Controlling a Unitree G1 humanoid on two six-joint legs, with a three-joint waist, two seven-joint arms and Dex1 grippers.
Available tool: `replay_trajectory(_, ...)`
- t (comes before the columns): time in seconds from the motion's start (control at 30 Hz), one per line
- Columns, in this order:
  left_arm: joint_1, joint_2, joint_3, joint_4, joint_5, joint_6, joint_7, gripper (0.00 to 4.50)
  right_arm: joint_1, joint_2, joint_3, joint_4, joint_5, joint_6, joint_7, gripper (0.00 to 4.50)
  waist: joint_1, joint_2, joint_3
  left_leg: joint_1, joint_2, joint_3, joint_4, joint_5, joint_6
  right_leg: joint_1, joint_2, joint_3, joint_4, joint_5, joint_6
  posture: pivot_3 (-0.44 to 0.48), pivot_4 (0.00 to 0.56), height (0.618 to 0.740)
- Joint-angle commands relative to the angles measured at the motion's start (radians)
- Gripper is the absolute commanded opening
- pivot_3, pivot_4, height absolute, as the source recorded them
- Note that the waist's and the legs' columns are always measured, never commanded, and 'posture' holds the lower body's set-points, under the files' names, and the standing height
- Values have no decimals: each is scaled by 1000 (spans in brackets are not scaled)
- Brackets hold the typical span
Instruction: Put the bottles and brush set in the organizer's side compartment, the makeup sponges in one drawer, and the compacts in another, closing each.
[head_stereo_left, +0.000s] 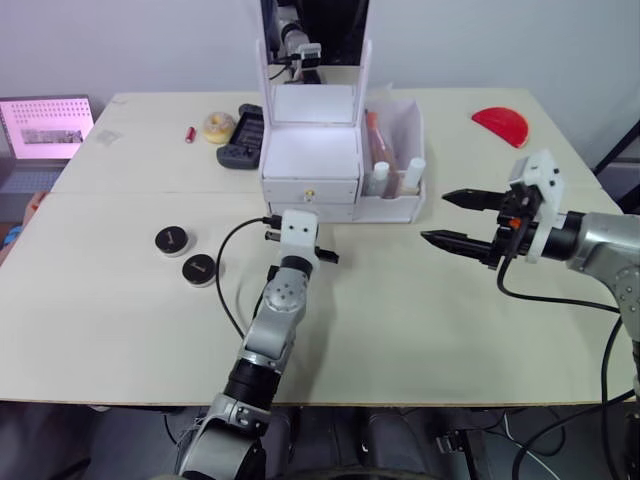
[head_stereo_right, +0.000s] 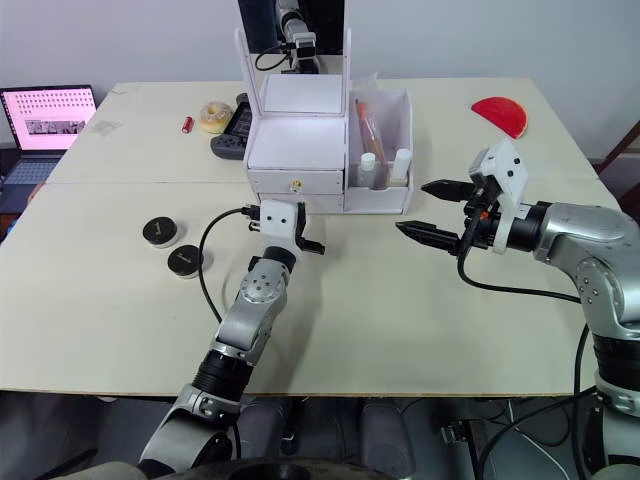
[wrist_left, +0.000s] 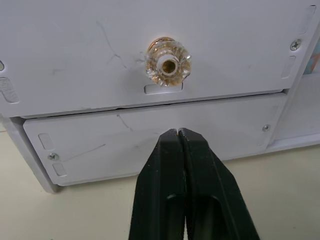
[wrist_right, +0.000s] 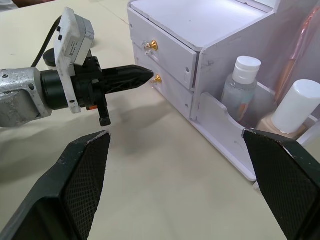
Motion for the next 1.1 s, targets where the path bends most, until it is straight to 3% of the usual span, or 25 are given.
replay_trajectory(0.03, 25, -11, -19, -31, 26, -11, 5, 264, -6, -10, -37, -28, 13, -2, 0, 4500, 0, 0, 0, 0, 0, 0, 0, 0, 0, 0, 0, 0, 0, 0, 0, 0, 150, 740)
replay_trajectory(0.1, 32, -9, -23, -42, 37, -3, 8, 818, -5, -9, -38, -29, 13, -2, -1, 4500, 0, 0, 0, 0, 0, 0, 0, 0, 0, 0, 0, 0, 0, 0, 0, 0, 150, 740)
replay_trajectory(0.23, 28, -7, -22, -34, 55, 5, 17, 2711, 1, -6, -37, -32, 16, 1, -1, 4500, 0, 0, 0, 0, 0, 0, 0, 0, 0, 0, 0, 0, 0, 0, 0, 0, 150, 740)
replay_trajectory(0.7, -59, -21, 9, 105, 65, -16, 28, 2711, 8, -7, -47, -49, 20, 13, -11, 4500, 0, 0, 0, 0, 0, 0, 0, 0, 0, 0, 0, 0, 0, 0, 0, 0, 150, 740)
replay_trajectory(1.1, -73, -26, 17, 116, 69, -45, 30, 2711, 19, -6, -51, -55, 20, 19, -12, 4500, 0, 0, 0, 0, 0, 0, 0, 0, 0, 0, 0, 0, 0, 0, 0, 0, 150, 740)
